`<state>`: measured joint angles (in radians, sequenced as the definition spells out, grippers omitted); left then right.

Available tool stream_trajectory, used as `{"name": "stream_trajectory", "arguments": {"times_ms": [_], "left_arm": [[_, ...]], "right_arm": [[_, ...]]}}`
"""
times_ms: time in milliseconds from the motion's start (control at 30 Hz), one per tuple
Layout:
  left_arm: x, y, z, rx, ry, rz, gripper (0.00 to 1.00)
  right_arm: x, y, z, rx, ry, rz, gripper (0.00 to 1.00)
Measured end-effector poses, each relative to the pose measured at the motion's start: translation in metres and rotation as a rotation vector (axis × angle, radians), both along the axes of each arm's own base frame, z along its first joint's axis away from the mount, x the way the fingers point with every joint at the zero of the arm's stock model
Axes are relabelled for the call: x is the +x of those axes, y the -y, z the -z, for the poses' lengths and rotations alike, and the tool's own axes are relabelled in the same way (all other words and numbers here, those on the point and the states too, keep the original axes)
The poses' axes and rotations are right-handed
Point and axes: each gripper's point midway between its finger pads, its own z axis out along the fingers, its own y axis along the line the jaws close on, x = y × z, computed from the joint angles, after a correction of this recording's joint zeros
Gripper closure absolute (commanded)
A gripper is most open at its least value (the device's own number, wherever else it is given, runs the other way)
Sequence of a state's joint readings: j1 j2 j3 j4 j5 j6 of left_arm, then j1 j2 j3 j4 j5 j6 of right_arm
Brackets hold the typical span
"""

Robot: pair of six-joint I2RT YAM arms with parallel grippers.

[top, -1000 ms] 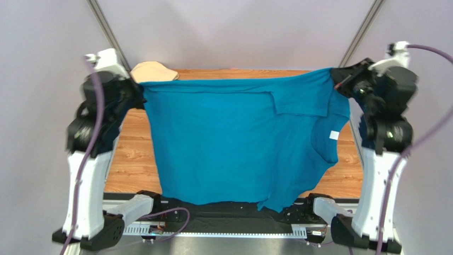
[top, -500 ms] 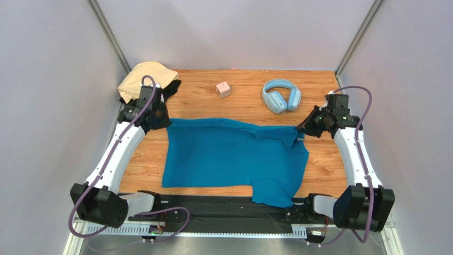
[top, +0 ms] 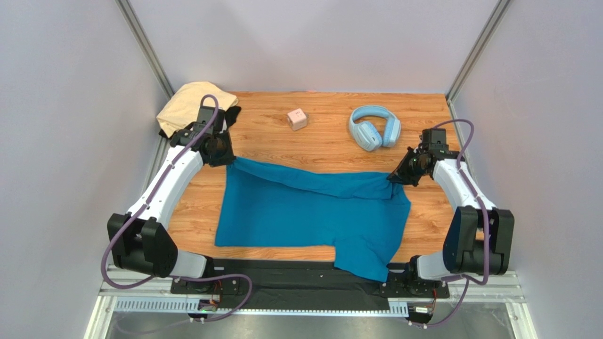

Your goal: Fold and stack the t-shirts

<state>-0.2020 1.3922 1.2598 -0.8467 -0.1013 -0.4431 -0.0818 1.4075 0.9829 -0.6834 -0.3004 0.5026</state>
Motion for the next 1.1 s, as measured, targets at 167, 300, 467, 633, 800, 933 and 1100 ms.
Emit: {"name": "stream_trajectory", "arguments": {"times_ms": [167,300,467,633,800,933,1100], "left_arm": [[0.003,-0.001,-0.002,0.002,0.018,-0.001,1.00],[0.006,-0.004,-0.010,0.015,0.055,-0.012,1.00],[0.015,-0.008,-0.011,0.048,0.069,-0.017,1.00],[0.040,-0.004,-0.001,0.062,0.040,-0.002,1.00],[0.051,0.001,0.029,0.071,-0.033,0.016,1.00],[0.053,0.002,0.042,0.075,-0.063,0.027,1.00],[0.056,0.002,0.047,0.079,-0.069,0.032,1.00]], "right_arm": [[0.004,-0.003,-0.002,0.005,0.009,-0.013,1.00],[0.020,-0.001,-0.042,-0.010,0.136,-0.012,1.00],[0.044,0.001,-0.085,-0.025,0.268,-0.009,1.00],[0.071,0.001,-0.076,-0.014,0.258,-0.015,1.00],[0.091,-0.005,-0.022,0.015,0.133,-0.025,0.97],[0.104,-0.011,-0.002,0.020,0.088,-0.040,1.00],[0.137,-0.017,-0.015,0.016,0.158,-0.057,1.00]]}}
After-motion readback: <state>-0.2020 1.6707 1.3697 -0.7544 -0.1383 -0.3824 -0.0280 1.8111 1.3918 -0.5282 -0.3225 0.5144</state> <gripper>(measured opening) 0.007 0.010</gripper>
